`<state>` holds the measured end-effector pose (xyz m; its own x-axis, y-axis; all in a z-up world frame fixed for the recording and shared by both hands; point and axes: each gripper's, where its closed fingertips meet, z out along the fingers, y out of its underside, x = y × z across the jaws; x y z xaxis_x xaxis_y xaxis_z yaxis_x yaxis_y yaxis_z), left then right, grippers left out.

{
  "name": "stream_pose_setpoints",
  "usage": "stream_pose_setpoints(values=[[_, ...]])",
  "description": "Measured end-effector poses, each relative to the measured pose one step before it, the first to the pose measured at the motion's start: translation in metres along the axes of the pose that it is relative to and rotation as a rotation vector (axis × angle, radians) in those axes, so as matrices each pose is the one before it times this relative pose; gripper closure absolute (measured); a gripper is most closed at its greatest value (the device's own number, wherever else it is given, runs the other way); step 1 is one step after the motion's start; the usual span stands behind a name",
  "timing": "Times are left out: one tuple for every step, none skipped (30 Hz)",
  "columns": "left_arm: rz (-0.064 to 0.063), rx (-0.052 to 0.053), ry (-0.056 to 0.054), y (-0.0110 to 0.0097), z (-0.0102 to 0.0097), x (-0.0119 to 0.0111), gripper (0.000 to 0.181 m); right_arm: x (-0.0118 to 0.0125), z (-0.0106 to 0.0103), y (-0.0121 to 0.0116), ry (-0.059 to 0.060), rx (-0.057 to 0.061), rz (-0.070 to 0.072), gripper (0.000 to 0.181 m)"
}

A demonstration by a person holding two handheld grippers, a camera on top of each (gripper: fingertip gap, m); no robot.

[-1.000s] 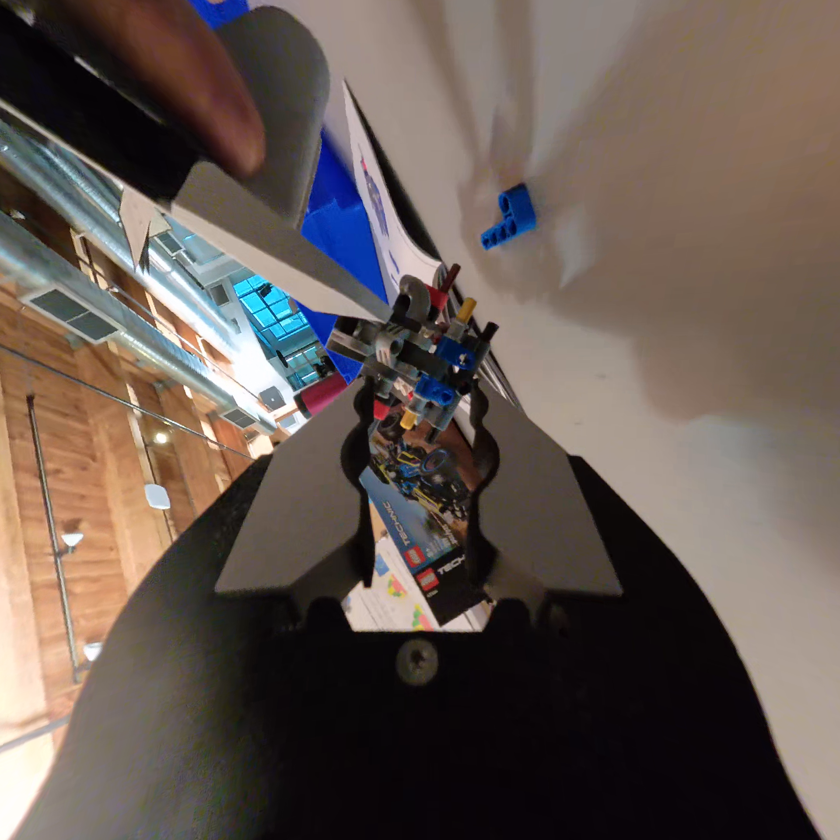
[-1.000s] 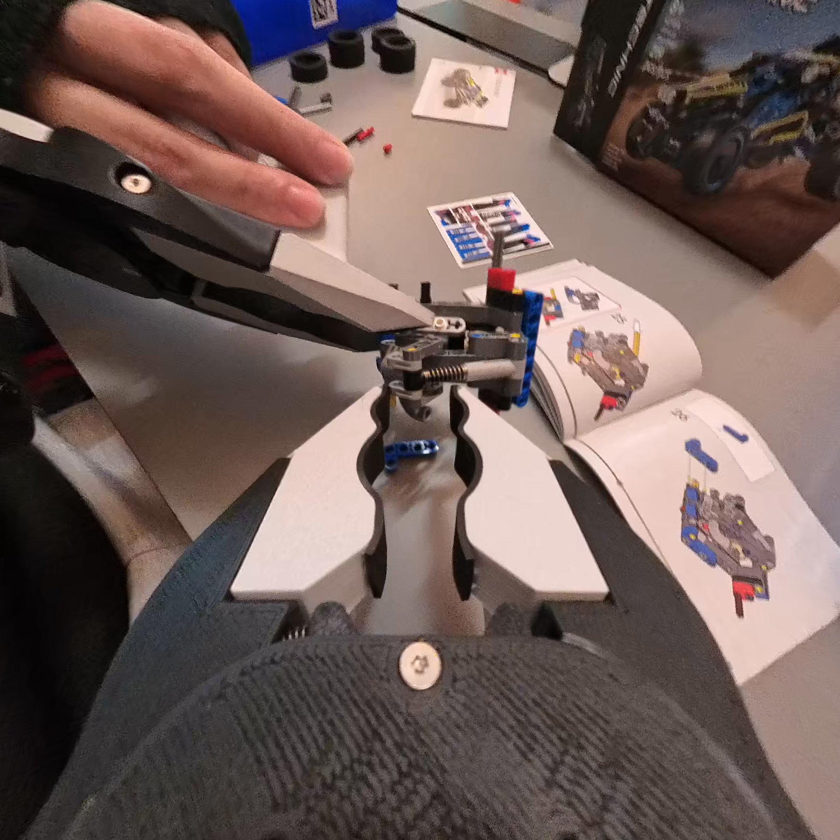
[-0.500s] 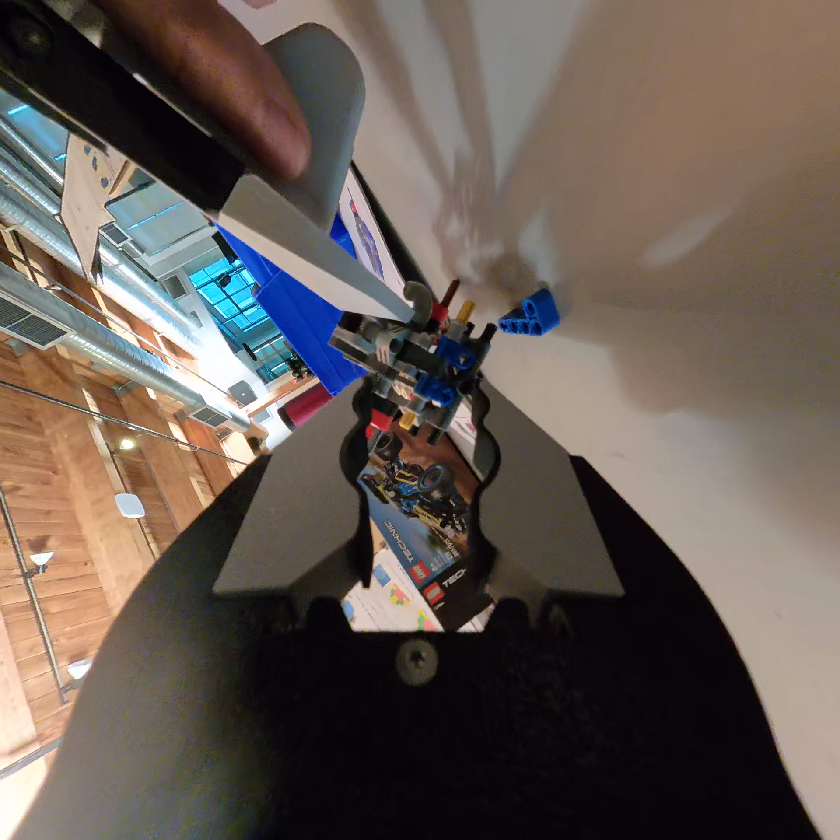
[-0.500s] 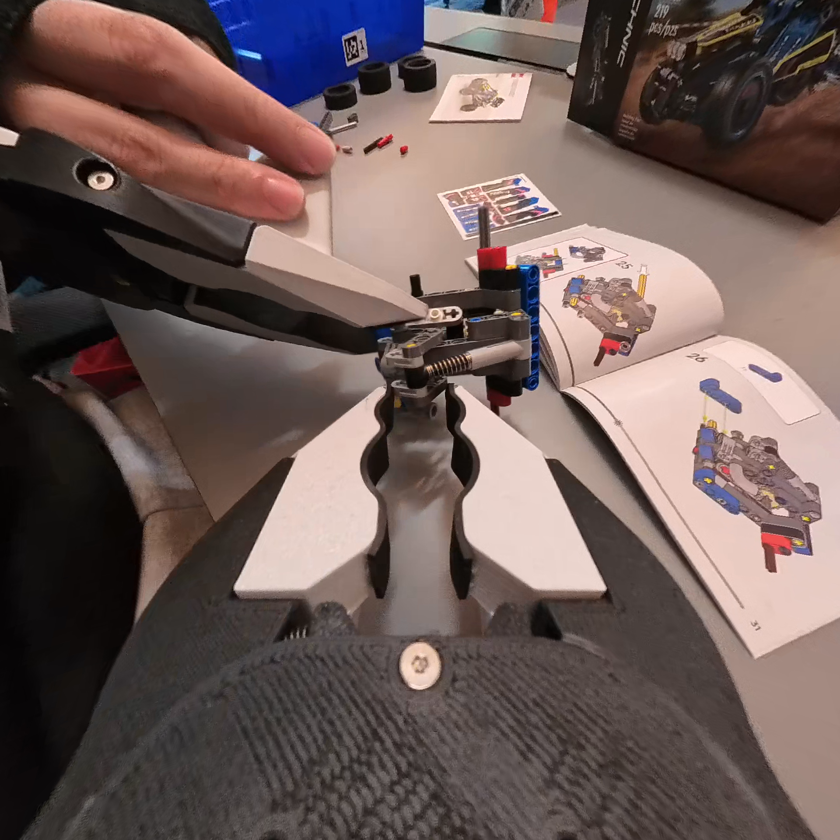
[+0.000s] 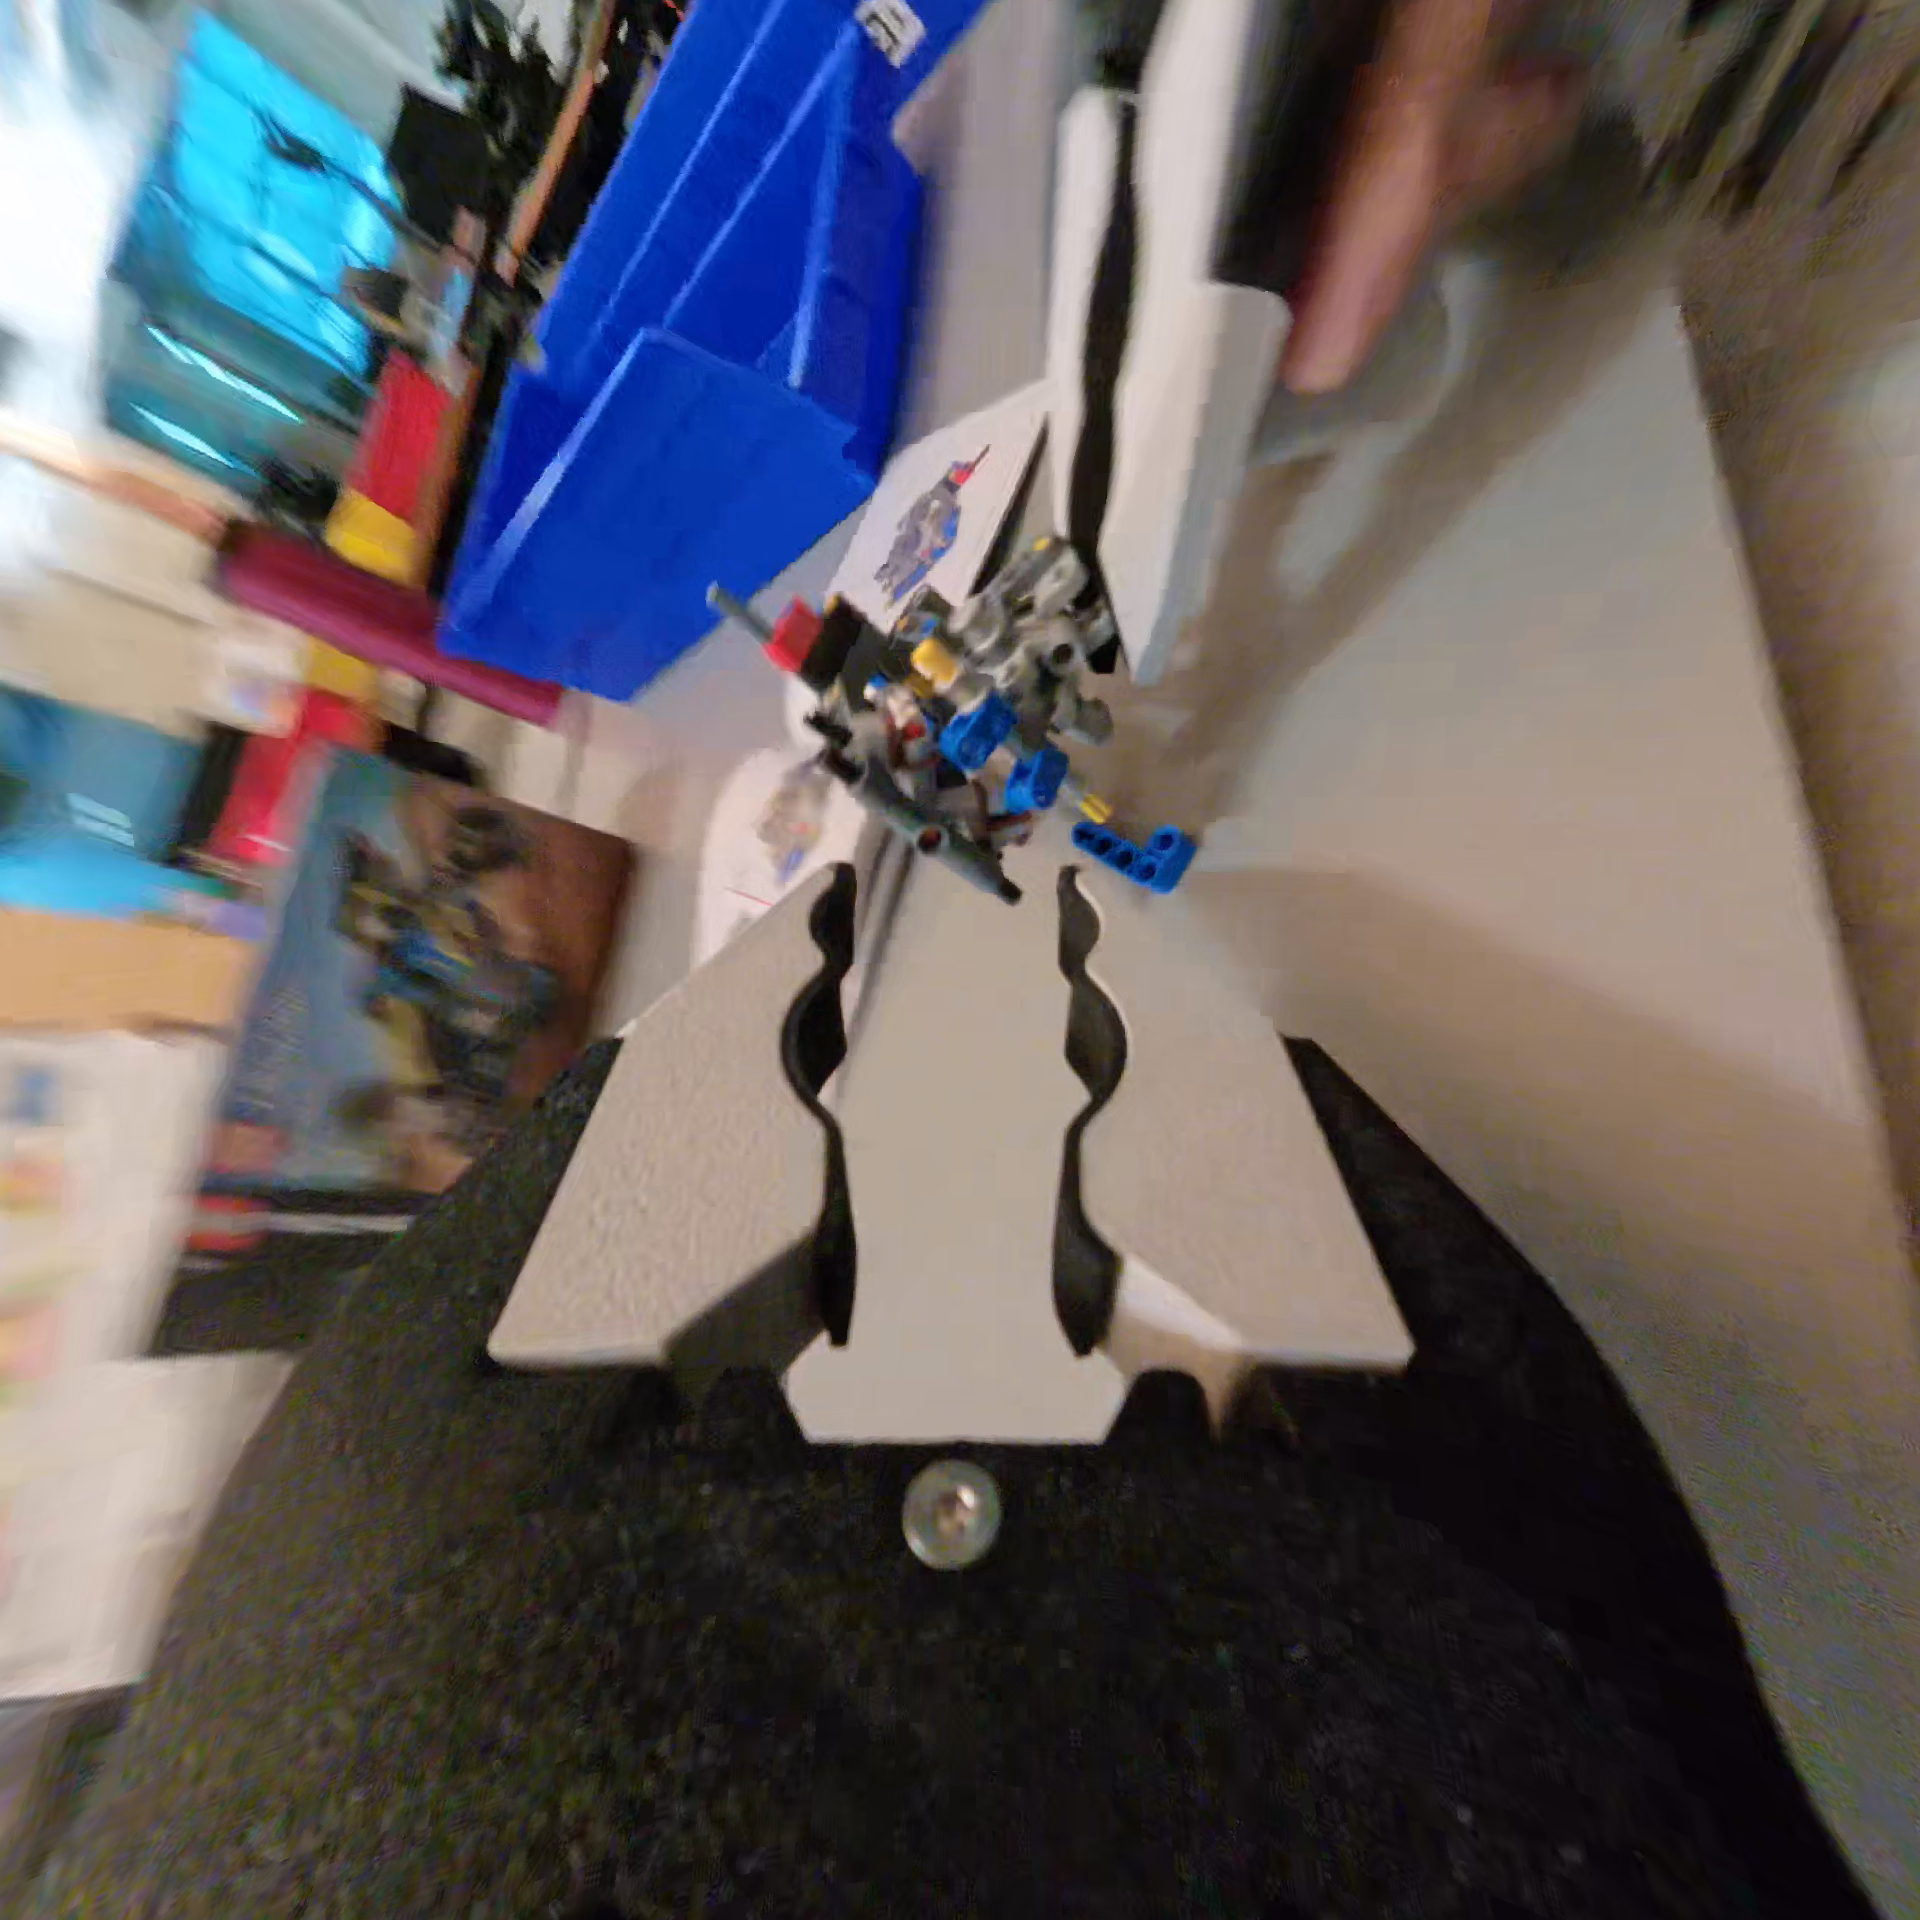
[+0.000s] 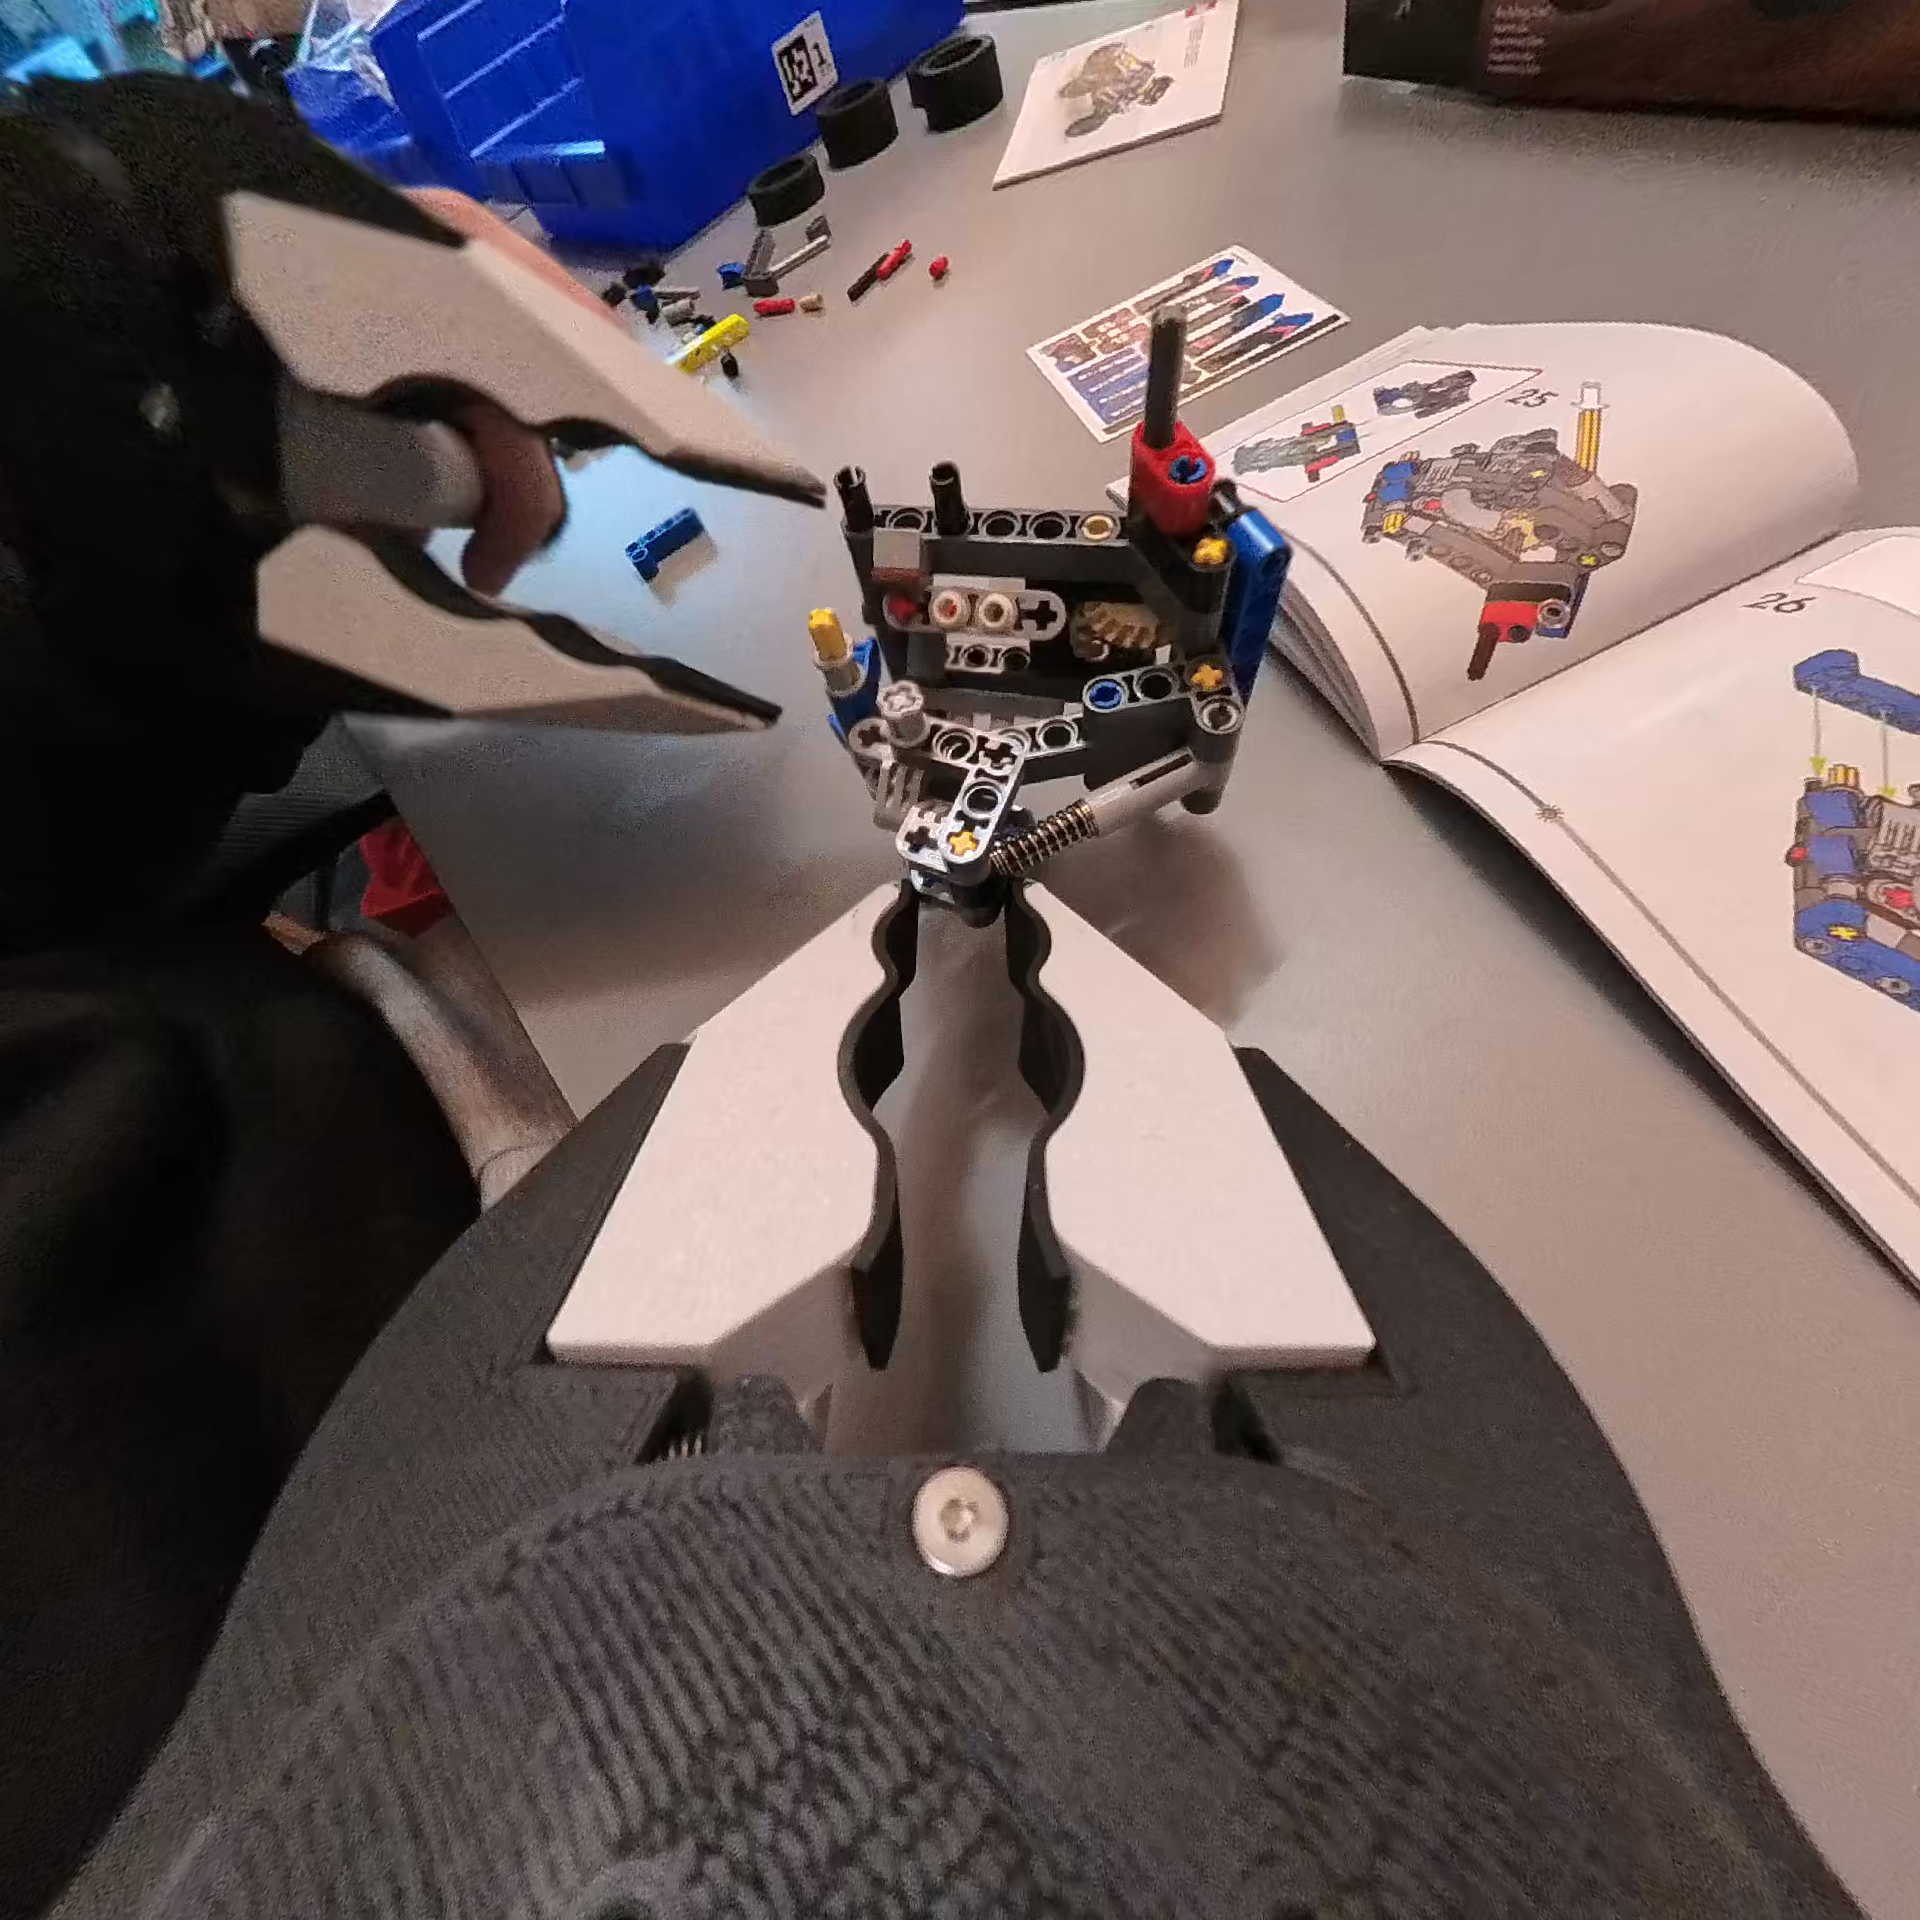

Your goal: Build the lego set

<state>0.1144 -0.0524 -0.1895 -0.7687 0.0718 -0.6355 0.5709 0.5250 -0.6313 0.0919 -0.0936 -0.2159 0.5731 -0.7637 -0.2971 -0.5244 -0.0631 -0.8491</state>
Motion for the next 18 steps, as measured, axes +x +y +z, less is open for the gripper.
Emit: stream_pose_setpoints(values=[[-0.1433,0.0369,0.0659,0.00149,-0.00131,0.00068,0.145,-0.00070,-0.00087,0.00181,-0.0054,-0.0071,-0.0117,0.166],[-0.1268,0.0351,0.0739,-0.00019,-0.00061,-0.00017,0.145,-0.00066,-0.00056,0.00223,-0.0033,-0.0110,-0.0159,0.166],[-0.1050,0.0305,0.0845,-0.00160,0.00002,0.00043,0.144,0.00001,-0.00054,0.00143,0.0017,-0.0068,-0.0115,0.167],[-0.0774,0.0221,0.0848,-0.00179,0.00073,0.00062,0.144,0.00002,-0.00034,0.00062,0.0002,-0.0020,-0.0047,0.167],[-0.0487,0.0103,0.0653,-0.00074,0.00163,-0.00130,0.143,-0.00022,-0.00035,0.00018,-0.0047,-0.0012,0.0001,0.167],[-0.0219,-0.0090,0.0401,0.00177,0.00280,-0.00373,0.143,0.00043,-0.00032,-0.00002,-0.0019,-0.0017,0.0015,0.167],[-0.0011,-0.0246,0.0303,0.00347,0.00371,-0.00335,0.142,0.00106,-0.00037,-0.00065,0.0043,0.0010,0.0006,0.167],[0.0073,-0.0249,0.0331,0.00311,0.00445,-0.00098,0.140,0.00101,-0.00049,-0.00100,0.0071,0.0026,-0.0032,0.167],[0.0046,-0.0198,0.0294,0.00220,0.00459,-0.00025,0.140,0.00065,-0.00036,-0.00115,0.0079,0.0021,-0.0014,0.167],[0.0011,-0.0099,0.0206,0.00080,0.00432,-0.00014,0.140,0.00072,-0.00017,-0.00130,0.0110,0.0019,0.0011,0.167],[0.0005,0.0047,0.0157,-0.00097,0.00353,0.00024,0.146,0.00034,0.00017,-0.00210,0.0134,0.0060,-0.0022,0.167],[-0.0007,0.0135,0.0205,-0.00163,0.00251,0.00242,0.154,-0.00031,0.00030,-0.00179,0.0124,0.0024,-0.0084,0.167],[-0.0029,0.0129,0.0310,-0.00110,0.00178,0.00489,0.154,0.00010,0.00037,-0.00065,0.0162,-0.0050,-0.0126,0.167],[-0.0048,0.0043,0.0203,0.00058,0.00108,0.00392,0.154,0.00022,0.00024,0.00017,0.0168,-0.0109,-0.0131,0.167],[-0.0011,-0.0035,0.0021,0.00219,0.00036,0.00134,0.154,0.00017,0.00008,0.00015,0.0164,-0.0102,-0.0166,0.167],[0.0035,-0.0030,0.0067,0.00230,-0.00041,0.00240,0.155,-0.00034,0.00022,-0.00106,0.0156,-0.0001,-0.0168,0.167],[-0.0016,-0.0001,0.0142,0.00147,-0.00072,0.00353,0.155,-0.00043,0.00012,-0.00195,0.0151,0.0065,-0.0091,0.167],[-0.0069,-0.0008,0.0118,0.00092,-0.00092,0.00300,0.149,-0.00113,0.00047,-0.00199,0.0109,0.0080,-0.0072,0.167]])
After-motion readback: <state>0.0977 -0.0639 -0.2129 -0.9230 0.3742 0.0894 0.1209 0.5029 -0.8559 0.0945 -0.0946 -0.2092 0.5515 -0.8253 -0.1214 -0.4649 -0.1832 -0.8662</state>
